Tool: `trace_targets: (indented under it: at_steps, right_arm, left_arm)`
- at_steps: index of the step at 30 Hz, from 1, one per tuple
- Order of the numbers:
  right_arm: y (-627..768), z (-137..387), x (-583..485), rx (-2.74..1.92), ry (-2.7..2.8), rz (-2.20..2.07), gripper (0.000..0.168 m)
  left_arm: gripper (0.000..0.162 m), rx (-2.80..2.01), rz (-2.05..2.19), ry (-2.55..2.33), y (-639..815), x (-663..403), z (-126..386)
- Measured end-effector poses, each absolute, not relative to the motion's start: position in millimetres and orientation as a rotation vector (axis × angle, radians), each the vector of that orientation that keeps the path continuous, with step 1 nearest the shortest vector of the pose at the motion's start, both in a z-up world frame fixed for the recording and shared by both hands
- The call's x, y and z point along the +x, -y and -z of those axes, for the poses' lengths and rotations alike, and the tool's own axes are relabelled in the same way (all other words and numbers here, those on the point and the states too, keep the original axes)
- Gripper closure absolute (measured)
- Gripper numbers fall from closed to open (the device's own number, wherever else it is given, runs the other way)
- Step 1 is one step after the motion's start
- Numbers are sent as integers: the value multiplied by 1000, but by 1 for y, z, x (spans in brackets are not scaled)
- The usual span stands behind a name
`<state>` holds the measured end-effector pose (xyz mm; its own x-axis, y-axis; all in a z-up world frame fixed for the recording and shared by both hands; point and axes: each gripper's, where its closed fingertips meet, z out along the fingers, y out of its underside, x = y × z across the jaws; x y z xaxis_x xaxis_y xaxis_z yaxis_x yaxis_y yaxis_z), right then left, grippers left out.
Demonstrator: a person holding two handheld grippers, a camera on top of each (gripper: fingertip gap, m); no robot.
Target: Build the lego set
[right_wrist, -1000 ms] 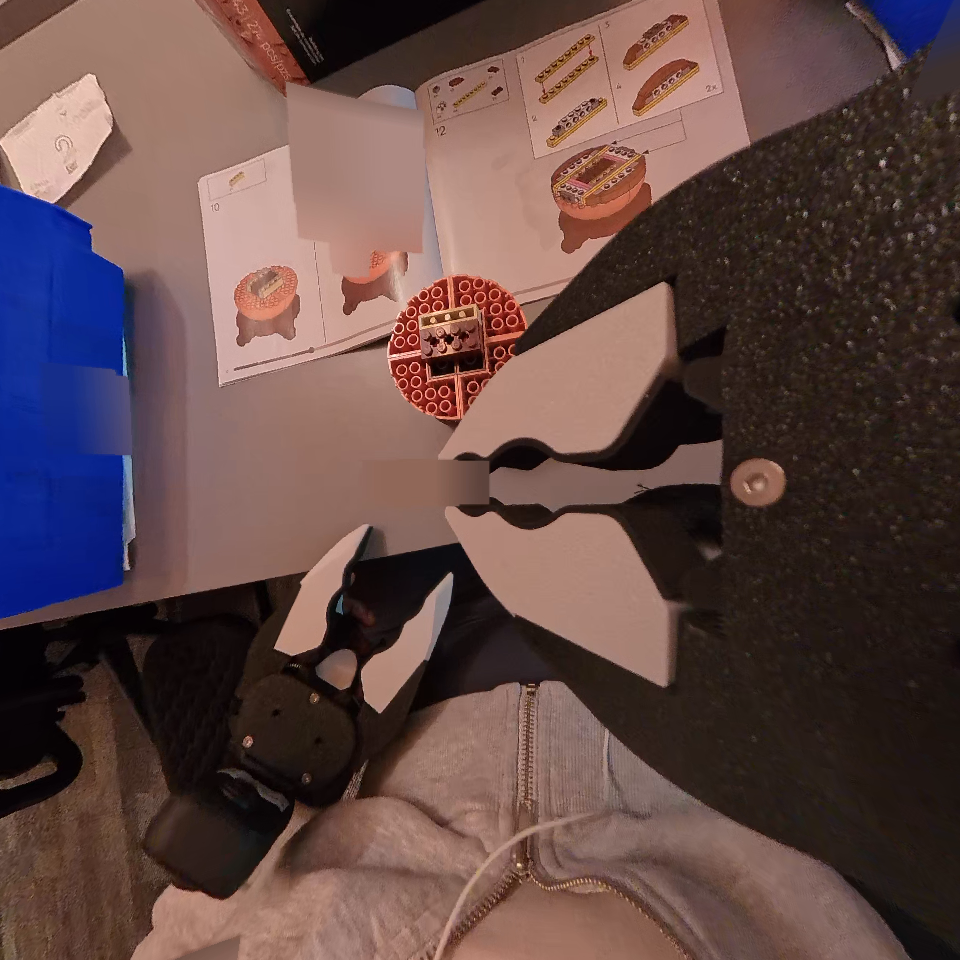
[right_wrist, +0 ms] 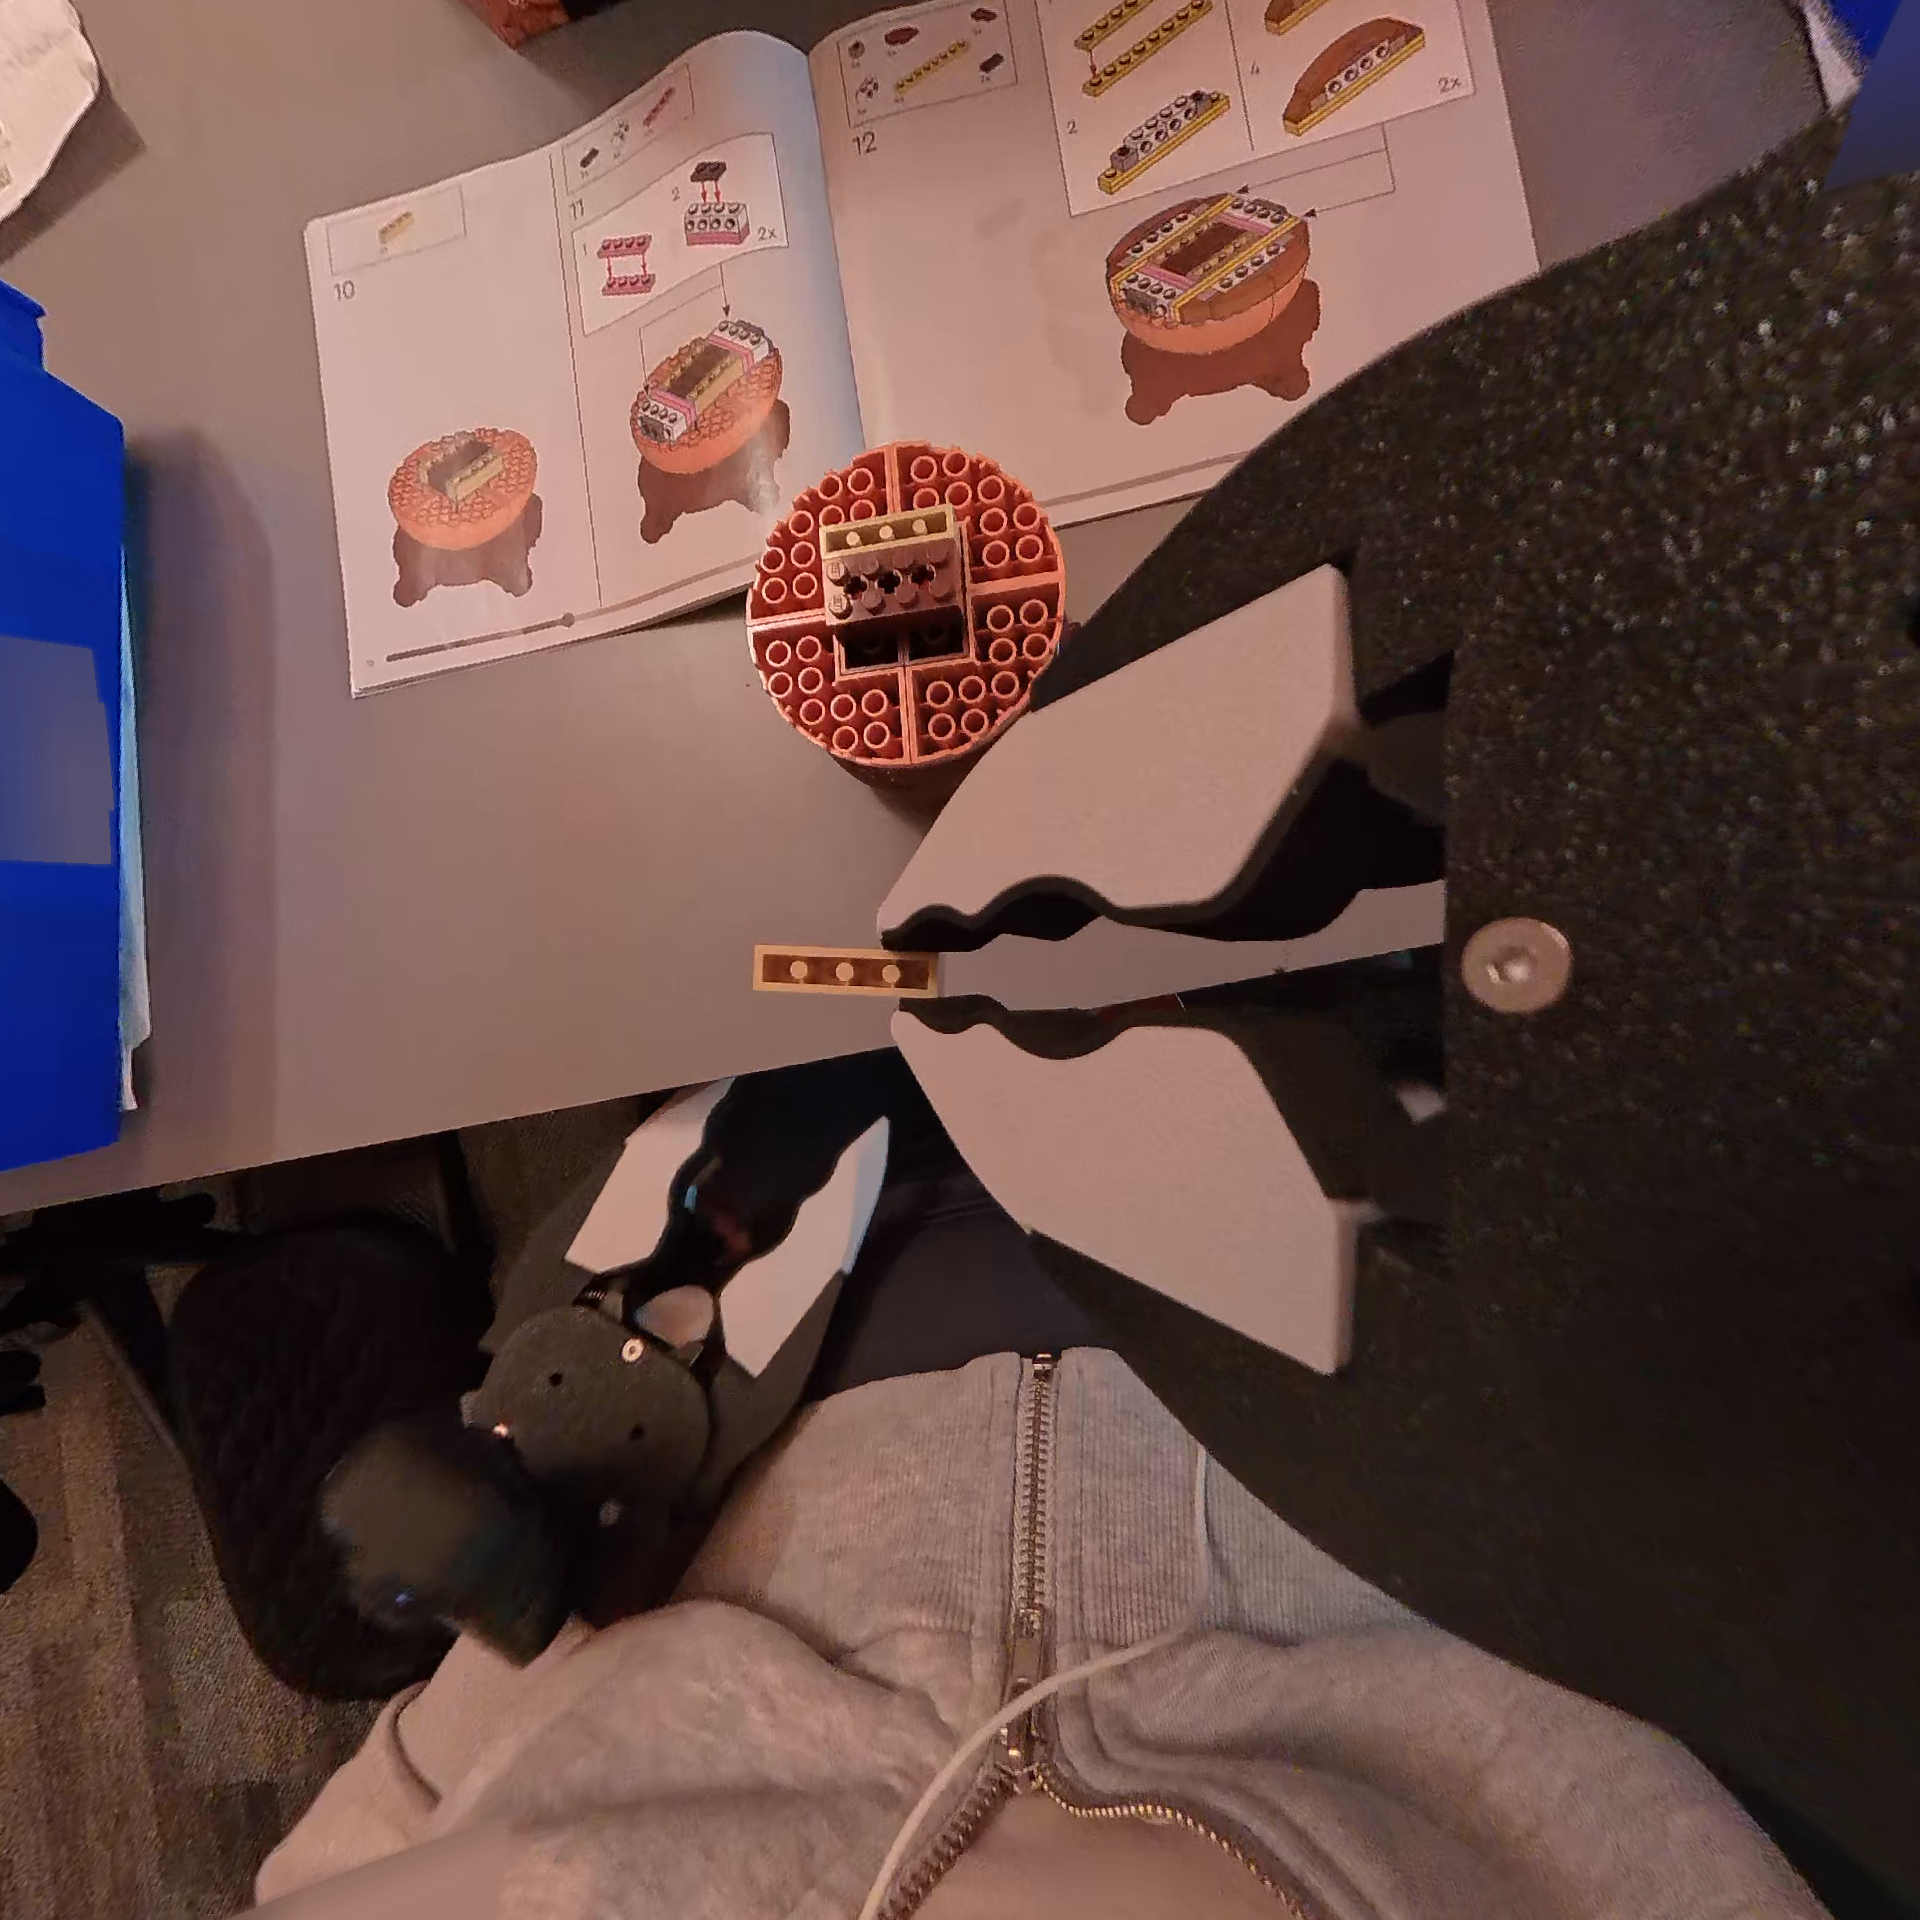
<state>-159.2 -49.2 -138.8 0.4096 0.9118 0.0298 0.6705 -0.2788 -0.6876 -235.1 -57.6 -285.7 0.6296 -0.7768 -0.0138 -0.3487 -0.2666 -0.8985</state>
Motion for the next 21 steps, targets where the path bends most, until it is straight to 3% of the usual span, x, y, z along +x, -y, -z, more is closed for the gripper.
trace_targets:
  at_steps: [3,9,21]
  right_arm:
    - [48,140,-162,-2041,1334,-515,160]
    - [44,142,-168,-2043,1343,-534,161]
    - [45,143,-167,-2046,1346,-531,161]
  left_arm:
    - [116,-1842,497,-916,52,-233,291]
    - [107,-1881,489,-892,47,-237,298]
    - [107,-1881,494,-896,47,-236,298]
